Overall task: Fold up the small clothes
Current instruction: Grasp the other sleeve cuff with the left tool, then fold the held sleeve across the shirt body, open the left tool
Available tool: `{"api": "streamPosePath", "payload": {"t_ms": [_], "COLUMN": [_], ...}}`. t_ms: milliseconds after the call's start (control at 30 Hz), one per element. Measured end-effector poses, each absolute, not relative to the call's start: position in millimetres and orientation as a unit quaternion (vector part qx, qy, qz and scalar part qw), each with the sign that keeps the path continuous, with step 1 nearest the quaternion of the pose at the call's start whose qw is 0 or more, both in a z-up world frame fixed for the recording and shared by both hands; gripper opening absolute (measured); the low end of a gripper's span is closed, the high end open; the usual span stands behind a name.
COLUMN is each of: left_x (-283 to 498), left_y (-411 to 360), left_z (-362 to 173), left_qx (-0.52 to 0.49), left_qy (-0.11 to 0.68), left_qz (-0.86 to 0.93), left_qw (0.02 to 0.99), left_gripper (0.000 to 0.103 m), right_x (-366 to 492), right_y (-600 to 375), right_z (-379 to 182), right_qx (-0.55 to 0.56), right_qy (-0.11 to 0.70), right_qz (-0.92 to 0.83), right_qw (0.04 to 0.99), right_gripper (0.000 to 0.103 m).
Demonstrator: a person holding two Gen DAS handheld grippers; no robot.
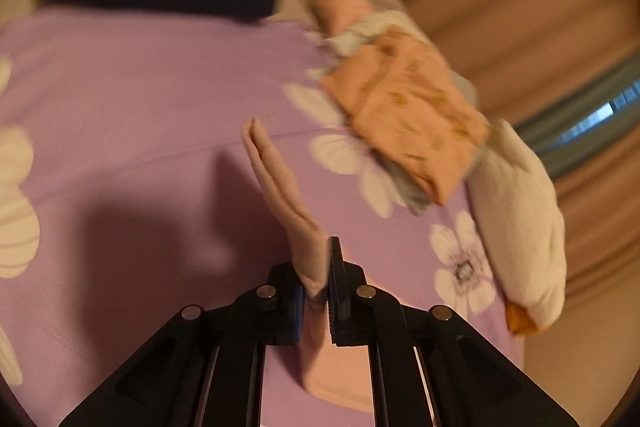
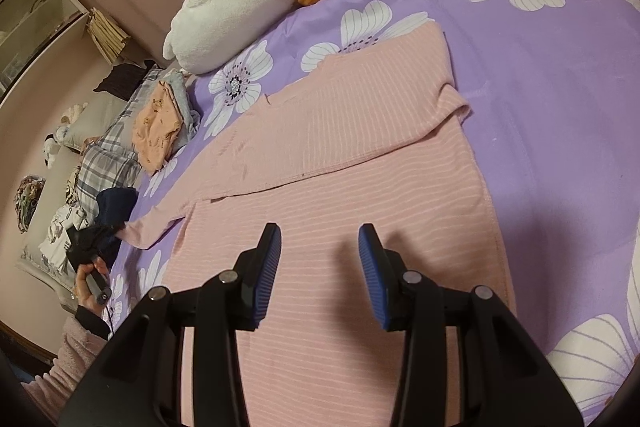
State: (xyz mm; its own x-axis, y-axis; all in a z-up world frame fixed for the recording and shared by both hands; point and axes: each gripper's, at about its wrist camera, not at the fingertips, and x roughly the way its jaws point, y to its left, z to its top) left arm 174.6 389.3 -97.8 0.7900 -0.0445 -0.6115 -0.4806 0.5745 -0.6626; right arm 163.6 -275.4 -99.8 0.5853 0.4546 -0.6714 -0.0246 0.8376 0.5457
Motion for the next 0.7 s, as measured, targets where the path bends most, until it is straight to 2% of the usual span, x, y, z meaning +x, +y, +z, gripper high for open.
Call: {"api": "streamPosePath", "payload": {"t_ms": [167,367,533,700], "left_x": [197,232,259,275], "left_y": [335,230,134,37], "left_z": [-37,18,19,-18], "left_qx": [-0.361,-0.268,-0.199,-0.134], "left_qy": [0.294,0.301,0.331,0.379], "left_qz": [0.079,0.002,-0.054,-0.107], "left_qw": [0.882,0.915,0.921,0.909], "left_gripper": [0.006,0.006,0.006,0.006], "right_x": [159,148,137,129], "right_y": [-278,-298,-315,-332], "right_z": [-98,-99,-102,-107], "right_qx": [0.253,0.267,0.272,0.286], "right_qy": [0.427,0.416,0.411,0.406], "right_qz": [0.145,0.139,0.128,0.12], "right_qw": [0.856,0.858,0.861,0.86], "right_gripper": [0.041,0.041,0.041,0.041]}}
